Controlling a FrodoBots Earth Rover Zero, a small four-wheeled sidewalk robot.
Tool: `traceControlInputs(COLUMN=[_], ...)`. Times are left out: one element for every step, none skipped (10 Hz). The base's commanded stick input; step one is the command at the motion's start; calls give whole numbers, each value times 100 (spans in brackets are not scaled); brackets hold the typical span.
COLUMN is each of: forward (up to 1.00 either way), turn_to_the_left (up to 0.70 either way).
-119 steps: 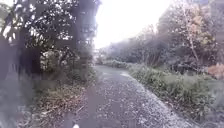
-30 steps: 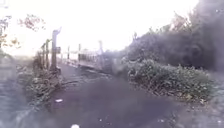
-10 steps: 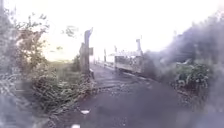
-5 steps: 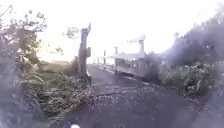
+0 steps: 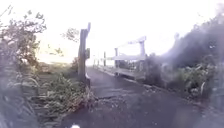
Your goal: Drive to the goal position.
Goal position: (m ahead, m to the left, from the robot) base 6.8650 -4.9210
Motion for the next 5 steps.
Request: traceControlInputs(forward=[70, 70, 70, 70, 70], turn_to_the_left=[0, 0, 0, 0, -6])
